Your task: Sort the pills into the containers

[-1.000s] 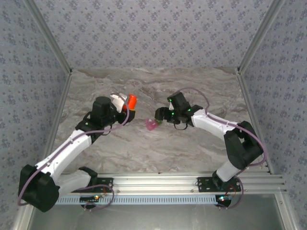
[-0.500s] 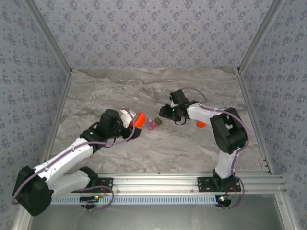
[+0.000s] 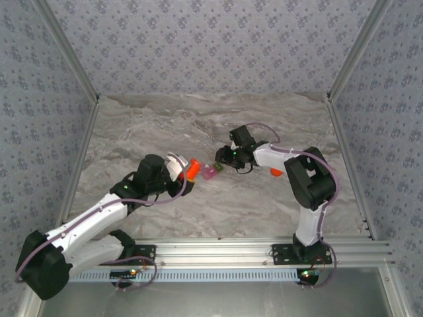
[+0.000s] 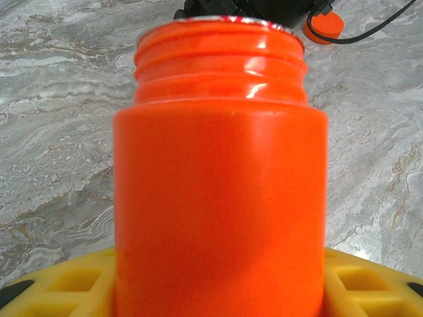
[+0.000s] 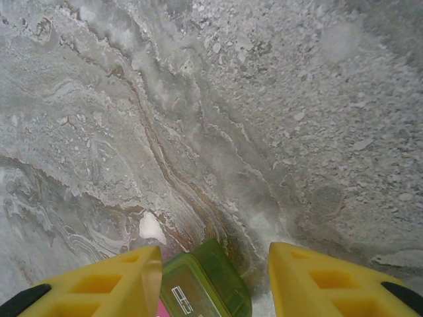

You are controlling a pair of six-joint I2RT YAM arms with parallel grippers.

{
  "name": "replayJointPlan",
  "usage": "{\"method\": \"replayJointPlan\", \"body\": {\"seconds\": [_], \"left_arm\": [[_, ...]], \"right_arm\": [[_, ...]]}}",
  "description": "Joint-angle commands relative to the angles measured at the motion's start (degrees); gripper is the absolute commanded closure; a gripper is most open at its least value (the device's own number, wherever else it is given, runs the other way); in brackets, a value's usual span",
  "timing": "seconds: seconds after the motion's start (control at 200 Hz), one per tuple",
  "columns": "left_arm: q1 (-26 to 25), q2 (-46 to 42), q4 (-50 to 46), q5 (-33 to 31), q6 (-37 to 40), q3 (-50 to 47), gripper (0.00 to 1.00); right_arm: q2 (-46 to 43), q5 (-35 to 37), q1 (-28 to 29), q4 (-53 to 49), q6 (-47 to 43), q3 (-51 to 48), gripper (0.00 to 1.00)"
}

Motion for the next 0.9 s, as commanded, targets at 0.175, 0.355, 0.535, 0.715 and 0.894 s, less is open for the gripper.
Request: {"method": "replayJointPlan", "body": {"seconds": [0.175, 0.355, 0.535, 0.715, 0.894], "left_arm": [[-0.32, 0.23, 0.76, 0.12, 1.23, 2.01, 1.0], [-0.28, 0.68, 0.56, 0.17, 1.19, 2.16, 1.0], [-0.35, 0.95, 0.36, 0.2, 1.19, 2.54, 1.0], [-0.32, 0.86, 0.35, 0.22, 1.53, 2.74, 1.0], [-0.3, 1.03, -0.04, 0.17, 1.9, 3.06, 1.0]], "right_arm": [[-1.38, -1.54, 0.71, 1.48, 1.84, -2.0, 0.52], [-1.46, -2.11, 1.12, 2.08, 2.25, -2.3, 0.52], [-1.87, -2.43, 1.58, 2.42, 2.52, -2.72, 0.52], [-2.75, -2.84, 1.86, 2.53, 2.88, -3.56, 0.52], [-4.07, -3.04, 2.24, 3.26, 3.31, -4.72, 0.52]]}}
